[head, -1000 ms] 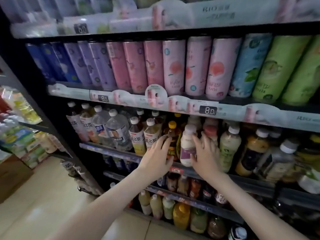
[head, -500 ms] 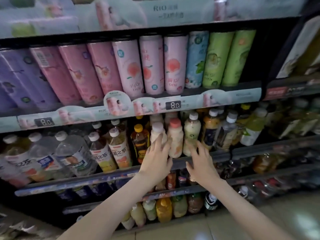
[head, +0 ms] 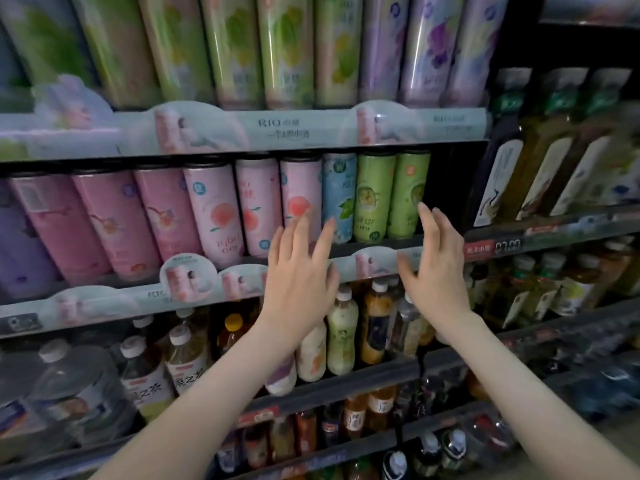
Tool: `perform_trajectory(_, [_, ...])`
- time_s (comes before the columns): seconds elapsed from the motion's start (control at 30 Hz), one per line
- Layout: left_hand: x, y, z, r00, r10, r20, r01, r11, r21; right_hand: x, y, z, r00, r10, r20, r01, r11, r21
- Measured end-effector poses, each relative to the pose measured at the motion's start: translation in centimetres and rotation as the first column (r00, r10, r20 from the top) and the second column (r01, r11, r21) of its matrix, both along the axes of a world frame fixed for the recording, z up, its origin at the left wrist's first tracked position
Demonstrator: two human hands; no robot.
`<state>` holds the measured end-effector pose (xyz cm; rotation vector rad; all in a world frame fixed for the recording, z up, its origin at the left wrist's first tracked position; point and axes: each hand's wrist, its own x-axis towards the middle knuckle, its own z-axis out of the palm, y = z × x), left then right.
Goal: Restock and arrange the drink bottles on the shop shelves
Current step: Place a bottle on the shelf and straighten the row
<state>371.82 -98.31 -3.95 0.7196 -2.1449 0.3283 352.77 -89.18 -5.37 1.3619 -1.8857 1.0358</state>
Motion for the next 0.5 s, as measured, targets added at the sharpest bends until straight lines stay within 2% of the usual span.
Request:
perform_trajectory(0.1, [-1.5,0.6,-1.2,1.000,-0.004,-0.015,0.005,1.000,0.020,-1.9,-0.1,-1.5,0.998,0.053,0.017,-0.052,0.997,-0.048])
perform_trajectory(0.17, [-2.5,1.8,-3.5,1.000,-0.014,0.001,0.014,0.999,0.032,-3.5,0.8,-4.6,0.991,0.105,-0.086,-0.111,0.991,-0.071])
perform_trajectory(0.27, [-4.7,4.6,-8.6,0.997,-0.019,0.076,0.016,0.999,0.041,-6.5,3.1,-11.3,0.962,0.162,-0.219,-0.153,0.987,0.057])
perform_trajectory(0.33, [-7.0,6.5,-11.8,0.988,-0.055,0.142,0.046,0.997,0.065,-9.3,4.7,-15.0,0.982,0.107,-0.157,-0.075,0.977,0.198])
perform_trajectory(0.4, [-10.2,7.6,-14.2,0.974,-0.027,0.224,0.006,0.995,0.097,-12.8,5.6,-16.9,0.998,0.029,-0.061,-0.008,0.948,0.319])
perform_trajectory(0.5, [-15.7,8.4,-15.5,0.945,0.048,0.323,-0.109,0.979,0.172,-18.1,5.9,-17.2,0.999,0.032,0.044,-0.048,0.885,0.464])
